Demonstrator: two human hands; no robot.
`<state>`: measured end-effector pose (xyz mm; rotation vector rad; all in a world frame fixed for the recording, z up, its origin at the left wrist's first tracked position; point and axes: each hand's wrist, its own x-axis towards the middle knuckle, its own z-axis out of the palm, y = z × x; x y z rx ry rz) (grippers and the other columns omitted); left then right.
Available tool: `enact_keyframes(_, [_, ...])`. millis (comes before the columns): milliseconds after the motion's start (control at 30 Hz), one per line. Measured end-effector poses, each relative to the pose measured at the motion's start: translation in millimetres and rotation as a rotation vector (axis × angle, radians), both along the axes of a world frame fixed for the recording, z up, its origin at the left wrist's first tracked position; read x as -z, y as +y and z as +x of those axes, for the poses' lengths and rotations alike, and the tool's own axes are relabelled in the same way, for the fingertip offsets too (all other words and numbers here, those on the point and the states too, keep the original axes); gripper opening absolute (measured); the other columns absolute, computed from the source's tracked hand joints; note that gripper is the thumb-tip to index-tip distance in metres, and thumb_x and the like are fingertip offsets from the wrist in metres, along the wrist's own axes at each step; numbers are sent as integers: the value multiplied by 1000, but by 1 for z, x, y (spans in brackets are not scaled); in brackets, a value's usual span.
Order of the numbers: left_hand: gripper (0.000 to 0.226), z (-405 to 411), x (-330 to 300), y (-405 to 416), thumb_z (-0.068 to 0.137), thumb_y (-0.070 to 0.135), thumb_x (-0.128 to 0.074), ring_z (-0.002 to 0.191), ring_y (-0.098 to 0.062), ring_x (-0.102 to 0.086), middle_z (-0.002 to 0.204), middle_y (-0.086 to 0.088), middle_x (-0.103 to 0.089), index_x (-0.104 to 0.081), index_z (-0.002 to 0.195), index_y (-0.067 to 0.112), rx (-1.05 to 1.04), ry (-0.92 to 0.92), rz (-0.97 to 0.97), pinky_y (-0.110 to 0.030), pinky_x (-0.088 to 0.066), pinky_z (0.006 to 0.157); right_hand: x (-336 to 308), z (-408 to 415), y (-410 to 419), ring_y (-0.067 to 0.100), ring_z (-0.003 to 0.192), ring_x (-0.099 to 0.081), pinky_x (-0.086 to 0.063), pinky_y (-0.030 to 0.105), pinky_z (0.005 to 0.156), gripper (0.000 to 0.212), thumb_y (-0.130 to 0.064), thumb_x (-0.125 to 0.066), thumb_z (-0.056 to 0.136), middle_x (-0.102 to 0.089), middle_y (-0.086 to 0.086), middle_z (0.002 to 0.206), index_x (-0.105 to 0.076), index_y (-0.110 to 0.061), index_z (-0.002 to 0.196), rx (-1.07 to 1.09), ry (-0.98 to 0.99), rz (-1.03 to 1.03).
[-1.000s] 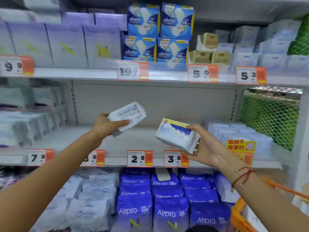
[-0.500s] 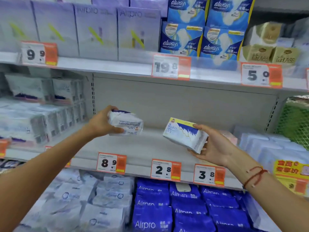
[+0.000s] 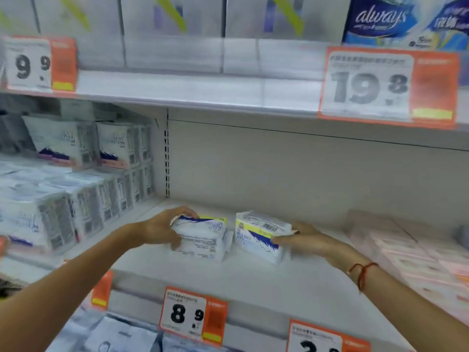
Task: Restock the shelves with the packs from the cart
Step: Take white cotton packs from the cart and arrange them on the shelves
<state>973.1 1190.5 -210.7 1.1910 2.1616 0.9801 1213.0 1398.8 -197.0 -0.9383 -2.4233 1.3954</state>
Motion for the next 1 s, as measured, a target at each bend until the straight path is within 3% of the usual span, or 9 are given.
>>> enact_keyframes(100, [82,3,-5,-5,39,35,-71,129,-22,-37,134,-1,-41,-50,119,35,-175,-82,-31,-31,-39,92,10,-10,8,18,120,-49,-42,23,92,81,-15,-76,75,-44,5,138,-32,-15,143,31,-81,164])
enact_keyframes(167, [97,9,-9,-5,53,57,-74,137,-24,-30,146,0,-32,-37,138,29,-247,-121,-176,-37,-30,105,14,-12,9,23,132,-36,-37,30,104,113,-15,-83,65,-31,6,143,-7,-23,149,42,-97,225])
enact_keyframes(233, [89,16,-13,-3,73,73,-56,143,-23,-22,157,3,-20,-25,147,34,-166,-141,-389,-44,-13,115,18,-15,8,24,131,-37,-37,36,108,120,-20,-86,60,-32,6,144,-4,-24,148,27,-76,217])
enact_keyframes(333, [84,27,-18,10,79,80,-24,146,-23,-12,159,1,-10,-15,150,36,-147,-84,-497,-45,-2,116,23,-20,5,24,136,-26,-30,35,109,107,-35,-82,66,-24,4,145,-11,-32,147,20,-94,464])
enact_keyframes(467, [110,12,-10,53,67,90,-11,146,-27,-11,158,-10,-15,-14,152,21,-406,-51,-290,-46,-5,118,21,-35,3,21,138,-20,-22,35,110,84,-49,-67,77,-21,-1,151,-20,-39,146,-120,-201,867])
enact_keyframes(567, [113,2,-2,83,64,93,-24,142,-37,-15,154,-17,-20,-18,150,21,-561,217,-293,-52,-16,115,12,-52,12,18,119,-45,-41,31,95,71,-39,-72,76,-42,-3,133,-35,-37,137,-174,-253,767])
enact_keyframes(733, [118,-6,-8,110,56,95,-37,131,-31,-41,142,-8,-44,-29,142,15,-331,340,-403,-39,-40,102,-13,-70,39,17,114,-52,-45,28,94,65,-33,-80,69,-50,-7,128,-49,-32,127,-227,-348,634])
enact_keyframes(900, [83,-3,-24,104,78,84,-16,93,-19,-58,82,1,-54,-59,103,17,-309,926,-578,-26,-40,74,-13,-75,59,15,110,-57,-46,33,99,58,-37,-80,69,-58,-9,120,-55,-35,121,-219,-352,489])
enact_keyframes(1000, [75,-12,-20,98,81,78,-32,108,-20,-56,100,0,-53,-57,120,18,-254,1056,-695,-27,-45,76,-15,-74,61,13,107,-59,-46,30,99,56,-34,-79,72,-61,-9,117,-57,-32,123,-220,-331,439])
